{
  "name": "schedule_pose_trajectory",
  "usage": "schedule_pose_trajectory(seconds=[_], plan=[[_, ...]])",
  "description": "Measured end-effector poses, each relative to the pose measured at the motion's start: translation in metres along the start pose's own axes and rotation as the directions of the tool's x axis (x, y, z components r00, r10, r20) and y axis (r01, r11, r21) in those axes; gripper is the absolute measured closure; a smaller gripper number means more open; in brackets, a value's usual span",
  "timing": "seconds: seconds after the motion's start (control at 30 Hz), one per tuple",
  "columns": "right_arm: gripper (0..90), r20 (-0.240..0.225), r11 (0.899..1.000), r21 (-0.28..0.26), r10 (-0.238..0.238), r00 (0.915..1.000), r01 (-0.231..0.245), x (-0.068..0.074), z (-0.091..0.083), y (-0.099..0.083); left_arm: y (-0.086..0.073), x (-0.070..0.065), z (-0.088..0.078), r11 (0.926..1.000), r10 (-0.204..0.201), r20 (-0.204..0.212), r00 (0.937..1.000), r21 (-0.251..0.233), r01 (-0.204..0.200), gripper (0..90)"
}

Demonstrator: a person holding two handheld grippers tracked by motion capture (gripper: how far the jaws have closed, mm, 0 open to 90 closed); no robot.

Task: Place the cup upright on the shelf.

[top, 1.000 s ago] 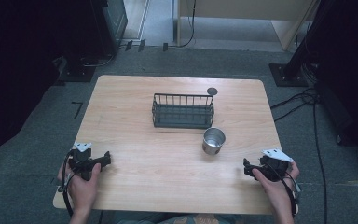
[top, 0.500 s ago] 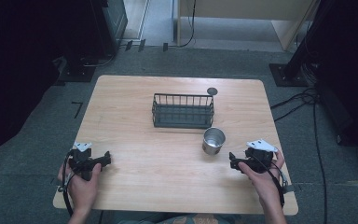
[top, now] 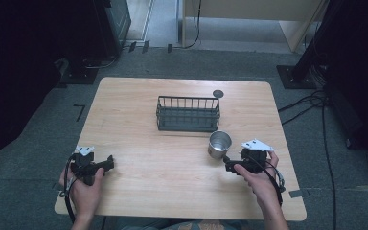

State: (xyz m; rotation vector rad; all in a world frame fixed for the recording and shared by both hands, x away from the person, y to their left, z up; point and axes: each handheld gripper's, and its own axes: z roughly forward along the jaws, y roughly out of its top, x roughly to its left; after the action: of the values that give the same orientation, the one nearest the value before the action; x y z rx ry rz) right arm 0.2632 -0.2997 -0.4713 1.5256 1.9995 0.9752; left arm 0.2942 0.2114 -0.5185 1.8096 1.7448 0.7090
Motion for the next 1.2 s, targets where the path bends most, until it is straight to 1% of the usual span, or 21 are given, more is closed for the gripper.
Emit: schedule_pose_trajectory(seconds=[0.17,0.23,0.3,0.4,0.53,0.63,0.67,0.73,0.77,0.87,0.93,1.0,1.1,1.2], plan=[[0.8,-0.029,1.000,-0.009,-0.004,0.9996,0.003,0.009,0.009,0.006,0.000,0.000,0.000,1.0000,0.000,0.000,1.0000,0.000,0.000,0.0],[0.8,-0.040,1.000,-0.014,-0.013,0.9991,0.013,0.013,0.013,0.008,0.000,0.000,0.000,1.0000,0.000,0.002,1.0000,-0.001,0.000,0.0],[0.8,-0.055,1.000,-0.010,-0.018,0.9983,0.018,0.017,0.018,0.010,0.000,0.000,0.000,1.0000,0.002,0.005,1.0000,0.000,-0.002,0.0],[0.8,-0.063,1.000,0.002,-0.028,0.9976,0.029,0.022,0.026,0.013,0.000,0.000,0.000,1.0000,0.002,0.005,1.0000,0.000,-0.002,0.0],[1.1,-0.059,0.999,0.011,-0.032,0.9977,0.033,0.026,0.038,0.016,0.000,0.000,0.000,1.0000,0.005,0.006,1.0000,0.001,-0.005,0.0],[2.4,-0.065,0.998,0.016,-0.057,0.9963,0.058,0.029,0.047,0.018,0.000,0.000,0.001,1.0000,0.007,0.007,1.0000,0.000,-0.007,0.0],[3.5,-0.048,0.997,0.018,-0.068,0.9966,0.069,0.029,0.050,0.019,0.000,0.000,0.001,1.0000,0.006,0.007,1.0000,0.000,-0.006,0.0],[9.8,-0.026,0.998,0.007,-0.063,0.9977,0.063,0.028,0.055,0.020,0.001,-0.001,0.001,1.0000,0.004,0.005,1.0000,0.000,-0.004,0.0],[11.6,-0.020,0.998,0.006,-0.063,0.9978,0.063,0.028,0.057,0.021,0.001,-0.001,0.001,1.0000,0.003,0.002,1.0000,0.000,-0.003,0.0],[14.2,-0.022,0.997,-0.003,-0.077,0.9968,0.077,0.030,0.060,0.022,0.001,-0.002,0.000,0.9999,0.010,0.009,0.9999,-0.008,-0.010,1.6],[17.6,-0.008,0.997,-0.012,-0.079,0.9968,0.079,0.030,0.060,0.022,0.000,-0.002,0.000,0.9999,0.013,0.012,0.9998,-0.011,-0.013,3.3],[17.9,-0.017,0.997,-0.012,-0.082,0.9965,0.082,0.030,0.060,0.022,0.000,-0.002,0.000,0.9999,0.011,0.012,0.9999,-0.012,-0.011,3.8],[18.2,-0.019,0.996,-0.008,-0.085,0.9962,0.084,0.030,0.059,0.023,0.000,-0.002,0.000,0.9999,0.006,0.008,0.9999,-0.016,-0.006,5.2],[18.3,-0.023,0.997,-0.024,-0.073,0.9971,0.072,0.030,0.058,0.024,0.001,-0.002,0.000,0.9999,0.003,0.006,1.0000,-0.015,-0.003,5.2]])
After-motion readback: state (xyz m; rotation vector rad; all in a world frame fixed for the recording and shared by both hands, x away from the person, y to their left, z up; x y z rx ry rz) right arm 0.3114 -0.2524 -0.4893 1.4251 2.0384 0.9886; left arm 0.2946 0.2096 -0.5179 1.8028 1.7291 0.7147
